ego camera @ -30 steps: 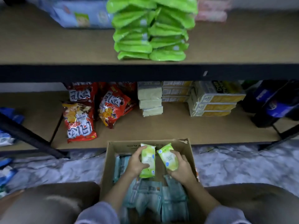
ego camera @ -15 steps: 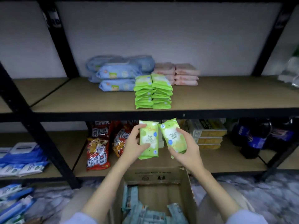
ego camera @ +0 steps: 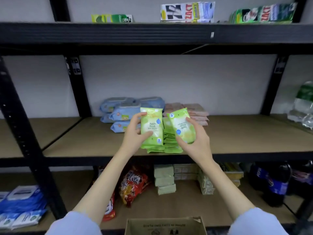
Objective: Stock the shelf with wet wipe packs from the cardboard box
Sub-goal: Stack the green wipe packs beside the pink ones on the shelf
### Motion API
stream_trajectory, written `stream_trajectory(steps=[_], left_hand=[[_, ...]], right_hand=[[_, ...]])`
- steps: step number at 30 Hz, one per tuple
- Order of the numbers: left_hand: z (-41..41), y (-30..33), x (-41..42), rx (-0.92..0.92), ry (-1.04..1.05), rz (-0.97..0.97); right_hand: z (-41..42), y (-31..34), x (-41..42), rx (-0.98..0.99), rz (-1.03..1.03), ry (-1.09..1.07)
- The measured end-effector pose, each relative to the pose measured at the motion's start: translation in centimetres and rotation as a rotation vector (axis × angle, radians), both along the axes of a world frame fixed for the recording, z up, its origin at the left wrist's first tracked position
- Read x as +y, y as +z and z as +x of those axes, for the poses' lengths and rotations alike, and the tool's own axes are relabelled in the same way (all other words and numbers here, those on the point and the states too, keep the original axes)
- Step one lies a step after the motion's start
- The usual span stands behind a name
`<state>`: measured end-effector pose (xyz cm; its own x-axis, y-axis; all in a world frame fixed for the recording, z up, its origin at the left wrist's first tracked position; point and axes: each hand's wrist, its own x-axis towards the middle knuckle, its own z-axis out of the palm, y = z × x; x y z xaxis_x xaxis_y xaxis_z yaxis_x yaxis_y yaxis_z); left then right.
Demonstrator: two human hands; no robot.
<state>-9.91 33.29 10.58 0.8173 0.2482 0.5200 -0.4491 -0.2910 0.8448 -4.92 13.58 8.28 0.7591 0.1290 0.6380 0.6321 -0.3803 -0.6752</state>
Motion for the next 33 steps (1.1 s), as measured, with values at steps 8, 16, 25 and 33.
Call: stream_trajectory(steps=[8, 16, 25, 33], left_hand=[[6.5, 1.6, 1.3, 0.117, 0.116, 0.015], [8.1, -0.4, 2.8, 0.358, 0.015, 0.093], [8.3, -0.6, 1.3, 0.344, 0.051, 0.011], [8.7, -0.7, 1.5, 0.363, 0.019, -0.020]], right_hand=[[4.9, 2.9, 2.4, 0.220, -0.019, -0.038], [6.9, 2.3, 2.2, 0.467, 0.014, 0.056], [7.3, 3.5, -0.4, 0.582, 0.255, 0.210], [9.2, 5.1, -2.2, 0.364, 0.426, 0.289]])
